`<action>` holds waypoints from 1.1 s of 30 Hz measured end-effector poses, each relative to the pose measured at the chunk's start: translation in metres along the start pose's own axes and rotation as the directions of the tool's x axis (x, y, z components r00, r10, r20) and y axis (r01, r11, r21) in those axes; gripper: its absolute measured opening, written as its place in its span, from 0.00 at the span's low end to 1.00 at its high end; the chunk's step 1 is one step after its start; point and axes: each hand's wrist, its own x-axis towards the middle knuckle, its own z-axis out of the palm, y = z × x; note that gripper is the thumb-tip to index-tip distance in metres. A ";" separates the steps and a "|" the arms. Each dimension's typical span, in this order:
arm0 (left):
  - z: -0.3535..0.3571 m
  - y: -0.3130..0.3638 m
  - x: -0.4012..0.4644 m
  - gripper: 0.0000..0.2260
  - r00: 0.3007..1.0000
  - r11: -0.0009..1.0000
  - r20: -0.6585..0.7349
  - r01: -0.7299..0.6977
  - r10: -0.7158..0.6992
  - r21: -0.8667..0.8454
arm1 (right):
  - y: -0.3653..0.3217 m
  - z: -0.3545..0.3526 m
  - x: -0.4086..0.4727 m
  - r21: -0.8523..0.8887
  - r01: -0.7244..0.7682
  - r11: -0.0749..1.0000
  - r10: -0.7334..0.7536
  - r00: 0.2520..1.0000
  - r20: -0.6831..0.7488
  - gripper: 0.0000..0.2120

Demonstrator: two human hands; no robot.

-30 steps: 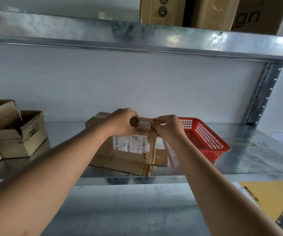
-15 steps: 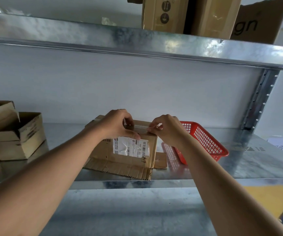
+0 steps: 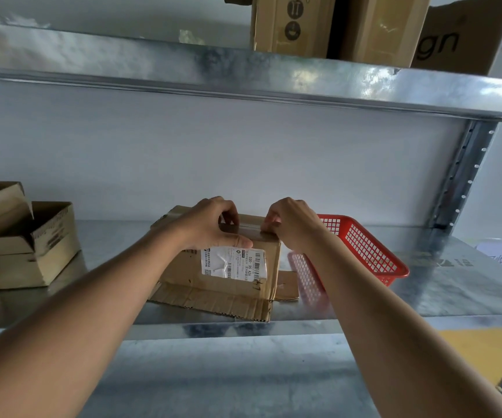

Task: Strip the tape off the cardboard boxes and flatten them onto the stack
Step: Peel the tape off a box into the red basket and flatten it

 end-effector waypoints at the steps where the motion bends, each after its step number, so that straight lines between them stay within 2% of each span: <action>1: 0.002 -0.001 0.001 0.29 1.000 1.000 0.014 -0.002 0.002 0.013 | -0.001 0.000 -0.001 -0.009 -0.001 1.000 0.001 1.000 -0.003 0.04; 4: 0.008 -0.002 0.003 0.50 0.997 0.984 0.071 -0.002 -0.010 0.176 | -0.008 0.002 -0.003 -0.139 0.015 0.990 -0.015 1.000 0.005 0.09; 6: 0.012 -0.001 0.007 0.55 0.992 0.943 0.123 -0.020 -0.022 0.333 | -0.011 0.005 -0.003 -0.230 0.033 0.973 -0.029 0.999 0.018 0.12; 10: 0.016 0.002 0.007 0.53 0.987 0.909 0.157 -0.032 -0.037 0.416 | -0.010 0.009 -0.002 -0.216 0.066 0.974 -0.057 0.997 0.046 0.11; 12: 0.016 0.003 0.004 0.52 0.988 0.907 0.151 -0.033 -0.034 0.419 | -0.004 0.009 -0.001 -0.163 0.072 0.984 -0.073 0.997 0.001 0.09; 15: 0.015 0.004 0.005 0.53 0.989 0.912 0.143 -0.035 -0.026 0.409 | 0.003 0.007 -0.001 -0.092 0.077 0.993 -0.081 0.996 -0.048 0.11; 18: 0.014 0.003 0.005 0.53 0.990 0.918 0.142 -0.050 -0.007 0.393 | 0.004 0.002 -0.004 -0.100 0.096 0.990 -0.094 0.995 0.021 0.11; 24: 0.014 0.000 0.006 0.48 0.991 0.934 0.131 -0.074 0.030 0.349 | 0.007 -0.021 -0.020 -0.004 0.113 0.994 -0.112 0.989 0.100 0.15; 29: 0.016 -0.006 0.009 0.42 0.991 0.933 0.129 -0.087 0.043 0.350 | 0.008 -0.023 -0.015 0.061 0.073 0.996 -0.077 0.995 0.062 0.07; 33: 0.018 -0.010 0.012 0.42 0.992 0.927 0.117 -0.091 0.052 0.364 | 0.007 -0.017 -0.009 0.027 0.039 0.999 -0.040 0.999 0.030 0.05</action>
